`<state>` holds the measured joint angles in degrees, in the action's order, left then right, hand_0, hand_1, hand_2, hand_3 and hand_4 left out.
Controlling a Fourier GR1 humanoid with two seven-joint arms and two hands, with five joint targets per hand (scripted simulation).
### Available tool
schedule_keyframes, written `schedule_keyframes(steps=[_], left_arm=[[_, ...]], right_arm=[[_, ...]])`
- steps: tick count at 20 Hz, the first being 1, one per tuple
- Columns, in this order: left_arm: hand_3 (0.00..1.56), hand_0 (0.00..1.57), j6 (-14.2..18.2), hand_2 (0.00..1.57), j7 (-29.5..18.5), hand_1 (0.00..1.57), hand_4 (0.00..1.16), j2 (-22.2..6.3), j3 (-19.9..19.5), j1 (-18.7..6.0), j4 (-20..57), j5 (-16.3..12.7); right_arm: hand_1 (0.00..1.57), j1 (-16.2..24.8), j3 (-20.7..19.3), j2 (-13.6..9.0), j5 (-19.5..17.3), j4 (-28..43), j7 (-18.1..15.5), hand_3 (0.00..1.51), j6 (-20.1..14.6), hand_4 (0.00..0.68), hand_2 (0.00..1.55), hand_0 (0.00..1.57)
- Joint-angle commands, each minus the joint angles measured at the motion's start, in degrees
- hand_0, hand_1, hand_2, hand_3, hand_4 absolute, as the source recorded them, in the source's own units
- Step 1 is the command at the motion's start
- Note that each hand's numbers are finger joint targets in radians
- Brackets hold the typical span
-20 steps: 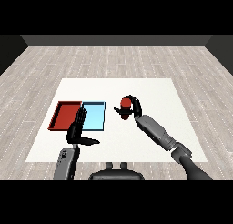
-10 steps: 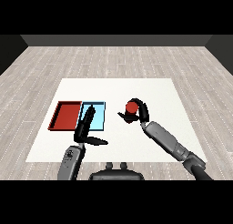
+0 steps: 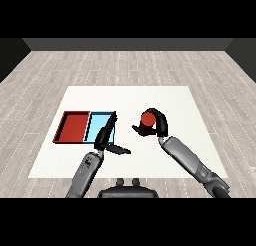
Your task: Pick the red can and put it in the red box
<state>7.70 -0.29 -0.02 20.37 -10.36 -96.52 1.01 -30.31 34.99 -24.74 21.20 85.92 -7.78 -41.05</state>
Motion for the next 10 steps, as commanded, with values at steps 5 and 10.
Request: schedule_keyframes(steps=[5,10], left_arm=[[0.0,0.0,3.2,0.0,-0.6,0.0,0.0,0.0,2.1,-6.8,8.8,-4.6],[0.0,0.0,7.7,0.0,0.9,0.0,0.0,0.0,7.5,-5.5,7.2,-4.5]], right_arm=[[1.49,-2.9,1.0,2.8,-11.0,7.3,12.1,1.38,-2.4,0.562,1.45,1.49],[1.44,-0.6,-4.1,4.2,-14.3,7.0,12.7,1.37,4.4,0.527,1.42,1.44]])
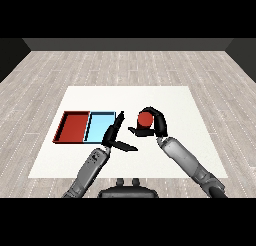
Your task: Pick the red can and put it in the red box
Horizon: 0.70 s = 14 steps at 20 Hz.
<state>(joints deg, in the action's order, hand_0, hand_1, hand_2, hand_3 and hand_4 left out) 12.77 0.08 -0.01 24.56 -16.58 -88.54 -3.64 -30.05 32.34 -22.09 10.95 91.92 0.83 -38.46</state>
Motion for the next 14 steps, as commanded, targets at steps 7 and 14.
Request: schedule_keyframes(steps=[7,14], left_arm=[[0.0,0.0,0.6,0.0,-2.0,0.0,0.0,0.0,1.0,1.5,2.2,-2.2],[0.0,0.0,1.1,0.0,-1.9,0.0,0.0,0.0,-0.2,-2.7,7.4,-4.2]], right_arm=[[1.46,4.1,-4.6,7.0,-7.2,2.3,0.5,1.38,7.5,0.555,1.44,1.46],[1.46,4.1,-6.5,14.1,-13.7,0.2,2.2,1.37,9.7,0.565,1.43,1.46]])
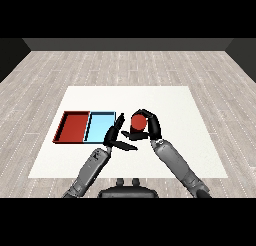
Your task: Pick the red can and put it in the red box
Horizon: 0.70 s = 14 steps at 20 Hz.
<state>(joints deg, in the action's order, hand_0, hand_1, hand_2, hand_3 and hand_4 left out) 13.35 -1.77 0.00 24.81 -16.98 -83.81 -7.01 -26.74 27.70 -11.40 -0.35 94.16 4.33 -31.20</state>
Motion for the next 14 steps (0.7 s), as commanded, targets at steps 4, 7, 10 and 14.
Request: schedule_keyframes(steps=[4,7,10,14], left_arm=[[0.0,0.0,0.9,0.0,-0.3,0.0,0.0,0.0,1.1,-0.7,1.3,-2.3],[0.0,0.0,-1.0,0.0,0.8,0.0,0.0,0.0,-1.6,-3.0,1.6,-2.4],[0.0,0.0,-3.3,0.0,-1.3,0.0,0.0,0.0,-4.3,-3.5,5.1,-2.9],[0.0,0.0,-2.9,0.0,-4.3,0.0,0.0,0.0,-2.5,-3.1,6.2,-4.7]], right_arm=[[1.48,-0.9,-1.7,6.7,-5.3,-1.3,1.9,1.37,4.3,0.56,1.44,1.48],[1.49,4.0,-1.9,7.9,-6.6,-0.3,-2.8,1.37,5.1,0.559,1.44,1.49],[1.47,2.0,-4.9,8.4,-5.9,2.5,2.0,1.37,8.2,0.546,1.43,1.47],[1.46,0.3,-1.8,11.3,-6.0,-3.5,-1.8,1.37,6.1,0.539,1.43,1.46]])
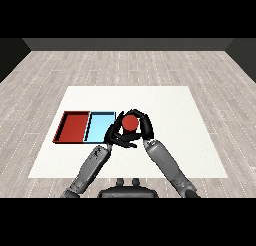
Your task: Pick the red can and put it in the red box
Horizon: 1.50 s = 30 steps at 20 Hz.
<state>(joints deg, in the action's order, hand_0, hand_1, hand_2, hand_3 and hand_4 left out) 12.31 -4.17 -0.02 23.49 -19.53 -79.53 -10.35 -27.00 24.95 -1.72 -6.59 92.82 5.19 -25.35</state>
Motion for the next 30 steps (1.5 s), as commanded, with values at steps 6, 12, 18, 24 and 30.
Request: schedule_keyframes(steps=[6,12,18,24,30], left_arm=[[0.0,0.0,4.6,0.0,2.3,0.0,0.35,0.0,1.8,-0.8,-1.2,4.6],[1.31,1.57,10.6,1.54,3.8,1.57,0.67,0.0,-1.3,2.6,-3.0,2.4],[1.35,1.57,17.3,1.5,9.2,1.57,0.72,0.0,1.4,-1.4,-3.7,2.4],[1.43,1.57,13.4,1.53,4.7,1.57,0.92,-0.5,-2.6,0.5,-5.1,1.2],[1.49,1.57,15.5,1.55,0.8,1.57,1.04,0.0,-0.9,0.5,-4.3,0.8]], right_arm=[[1.47,-0.6,7.7,1.7,0.4,1.0,0.8,1.37,-4.2,0.511,1.42,1.47],[1.47,-2.3,9.8,1.7,1.4,-2.7,-2.6,1.39,-6.6,0.538,1.44,1.47],[1.48,-3.5,6.8,1.7,6.1,-7.0,-6.0,1.38,-4.4,0.526,1.44,1.48],[1.47,-3.4,6.9,1.7,-0.9,-0.4,2.6,1.39,-5.3,0.516,1.44,1.47],[0.7,-3.7,5.3,1.0,2.6,-1.8,2.3,0.3,-5.0,0.0,0.85,0.7]])
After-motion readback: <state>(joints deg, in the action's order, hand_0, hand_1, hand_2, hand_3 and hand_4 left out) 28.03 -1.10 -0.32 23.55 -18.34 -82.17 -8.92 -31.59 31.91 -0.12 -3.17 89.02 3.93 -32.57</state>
